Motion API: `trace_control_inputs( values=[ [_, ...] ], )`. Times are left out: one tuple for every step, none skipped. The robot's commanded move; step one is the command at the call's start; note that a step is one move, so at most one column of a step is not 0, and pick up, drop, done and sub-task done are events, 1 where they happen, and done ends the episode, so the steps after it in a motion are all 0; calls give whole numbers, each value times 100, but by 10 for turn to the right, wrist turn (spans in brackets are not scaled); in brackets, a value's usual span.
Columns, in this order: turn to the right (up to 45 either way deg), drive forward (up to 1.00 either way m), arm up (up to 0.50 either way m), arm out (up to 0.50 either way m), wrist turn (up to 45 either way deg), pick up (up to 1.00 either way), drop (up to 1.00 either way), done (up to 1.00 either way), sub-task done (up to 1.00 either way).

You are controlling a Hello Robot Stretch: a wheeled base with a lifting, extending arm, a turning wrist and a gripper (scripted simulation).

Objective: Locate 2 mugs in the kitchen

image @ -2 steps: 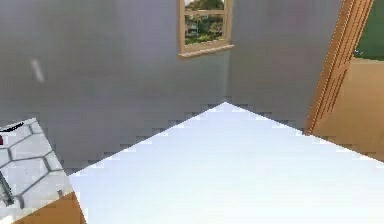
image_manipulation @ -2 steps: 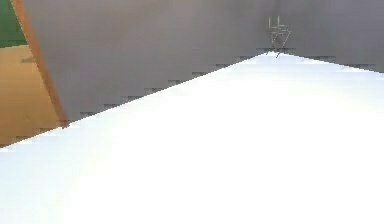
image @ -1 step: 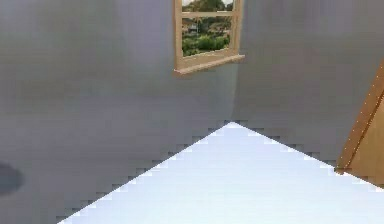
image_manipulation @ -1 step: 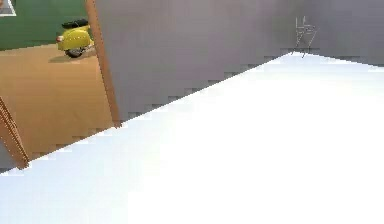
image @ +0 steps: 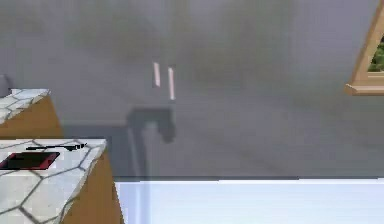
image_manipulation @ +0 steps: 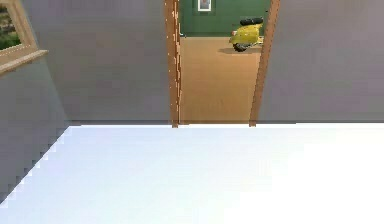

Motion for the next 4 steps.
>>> trace_control_inputs(
  values=[
    [0, 85, 0, 0, 0, 0, 0, 0, 0],
    [-390, 0, 0, 0, 0, 0, 0, 0, 0],
    [0, 30, 0, 0, 0, 0, 0, 0, 0],
    [-390, 0, 0, 0, 0, 0, 0, 0, 0]
  ],
)
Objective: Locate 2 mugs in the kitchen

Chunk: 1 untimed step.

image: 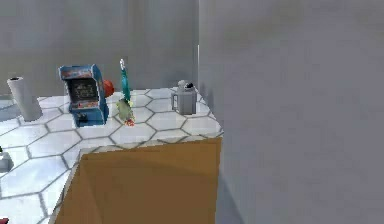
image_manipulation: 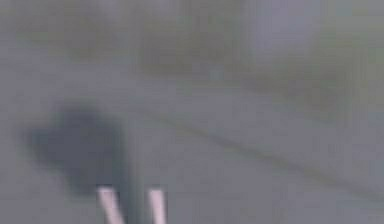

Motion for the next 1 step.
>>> trace_control_inputs(
  values=[
    [0, 0, 0, 0, 0, 0, 0, 100, 0]
  ],
)
